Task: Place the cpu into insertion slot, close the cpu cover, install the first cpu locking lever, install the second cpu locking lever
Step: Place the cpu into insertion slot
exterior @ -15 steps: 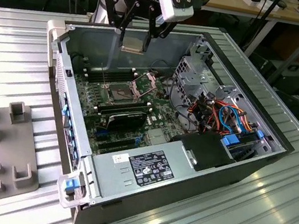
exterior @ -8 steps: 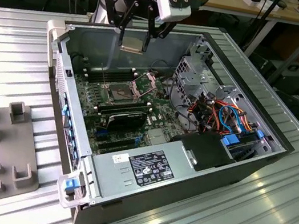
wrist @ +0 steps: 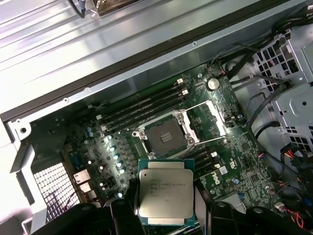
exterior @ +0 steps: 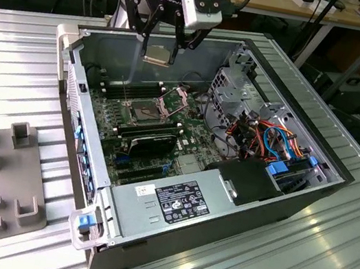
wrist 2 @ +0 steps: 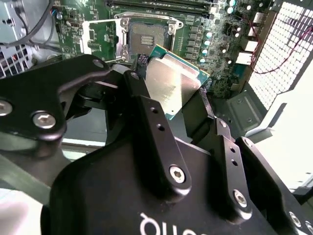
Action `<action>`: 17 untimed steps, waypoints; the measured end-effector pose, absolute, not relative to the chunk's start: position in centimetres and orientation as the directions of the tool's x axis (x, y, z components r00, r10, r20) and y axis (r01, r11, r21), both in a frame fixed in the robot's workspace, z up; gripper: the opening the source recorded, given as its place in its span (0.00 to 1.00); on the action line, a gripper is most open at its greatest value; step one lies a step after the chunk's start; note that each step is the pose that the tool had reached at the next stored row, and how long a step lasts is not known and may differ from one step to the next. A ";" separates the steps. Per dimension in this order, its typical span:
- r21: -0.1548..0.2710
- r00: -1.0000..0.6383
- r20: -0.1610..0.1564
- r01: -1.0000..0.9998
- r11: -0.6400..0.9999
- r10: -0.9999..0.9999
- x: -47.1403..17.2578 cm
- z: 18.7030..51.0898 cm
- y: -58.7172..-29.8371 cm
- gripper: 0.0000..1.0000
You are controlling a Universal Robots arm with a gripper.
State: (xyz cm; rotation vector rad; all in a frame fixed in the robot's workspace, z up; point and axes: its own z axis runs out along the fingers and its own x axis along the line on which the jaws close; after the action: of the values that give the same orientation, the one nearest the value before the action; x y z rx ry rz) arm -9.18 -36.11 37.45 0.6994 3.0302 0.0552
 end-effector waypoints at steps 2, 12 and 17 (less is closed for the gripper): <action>0.042 -0.884 -0.022 0.467 0.883 0.468 -9.2 37.3 -36.1 0.54; 0.042 -0.859 -0.022 0.510 0.859 0.511 -9.2 37.1 -36.1 0.54; 0.042 -0.851 -0.023 0.523 0.851 0.524 -9.0 37.1 -36.1 0.54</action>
State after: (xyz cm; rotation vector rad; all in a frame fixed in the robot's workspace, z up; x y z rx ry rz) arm -9.04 -36.06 37.10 0.8459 2.9908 0.0530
